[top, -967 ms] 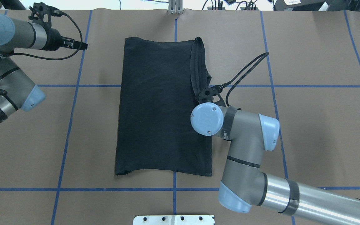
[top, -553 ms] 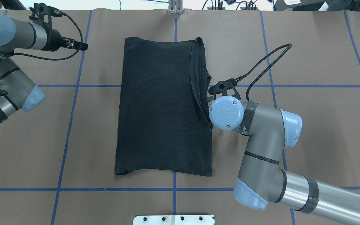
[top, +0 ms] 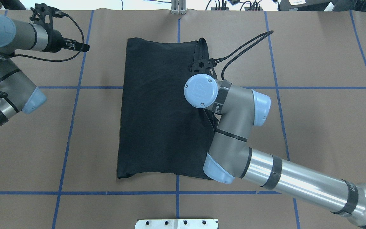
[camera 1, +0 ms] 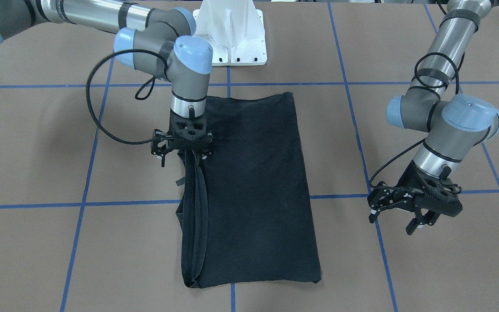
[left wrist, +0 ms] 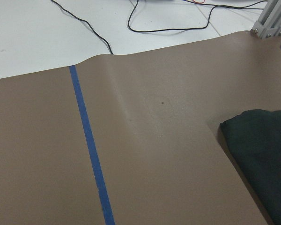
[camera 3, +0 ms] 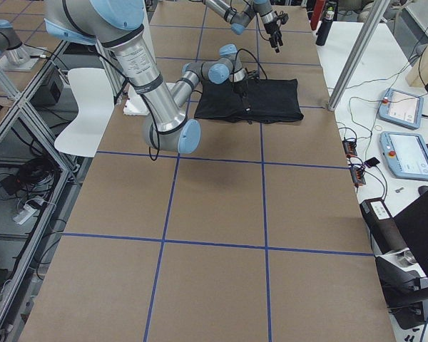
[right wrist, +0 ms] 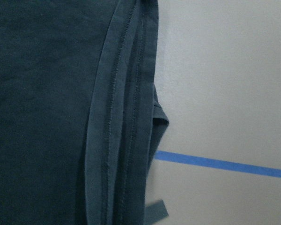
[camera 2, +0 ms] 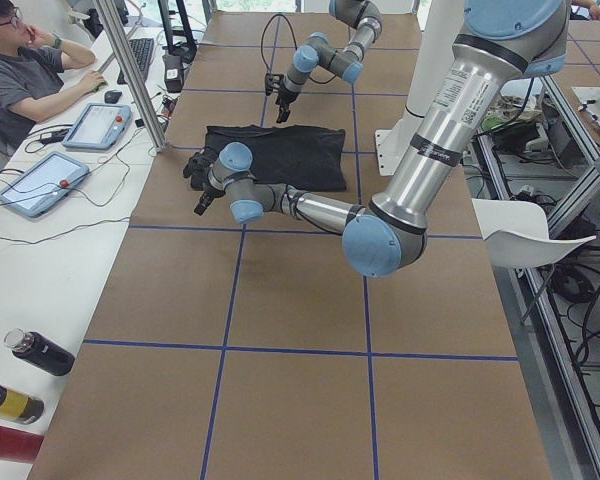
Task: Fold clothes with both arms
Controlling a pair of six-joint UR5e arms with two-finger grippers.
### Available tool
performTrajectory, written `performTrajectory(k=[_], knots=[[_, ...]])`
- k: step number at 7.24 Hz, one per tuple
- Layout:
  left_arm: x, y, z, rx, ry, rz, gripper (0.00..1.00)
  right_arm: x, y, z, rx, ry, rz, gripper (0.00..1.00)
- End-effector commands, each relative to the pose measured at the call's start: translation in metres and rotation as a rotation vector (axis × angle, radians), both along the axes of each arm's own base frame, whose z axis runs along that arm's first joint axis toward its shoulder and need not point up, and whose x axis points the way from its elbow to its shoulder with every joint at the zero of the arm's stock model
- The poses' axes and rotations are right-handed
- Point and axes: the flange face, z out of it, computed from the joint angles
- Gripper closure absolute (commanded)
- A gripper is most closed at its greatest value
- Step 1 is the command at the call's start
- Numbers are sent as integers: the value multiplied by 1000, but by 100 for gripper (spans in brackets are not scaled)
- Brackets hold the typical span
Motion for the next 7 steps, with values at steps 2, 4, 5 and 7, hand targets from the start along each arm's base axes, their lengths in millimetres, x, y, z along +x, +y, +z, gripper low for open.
performTrajectory(k=[2, 4, 5, 7], knots=[[6, 3, -1, -2, 7, 5, 0, -23, -16, 15, -13, 14, 9, 1], [8, 5, 0, -4, 6, 8, 0, -29, -22, 40, -35, 66, -8, 1], [8, 5, 0, -4, 6, 8, 0, -23, -26, 37, -60, 62, -33, 1], [8, 5, 0, -4, 6, 8, 0, 13, -59, 46, -63, 83, -46, 1]])
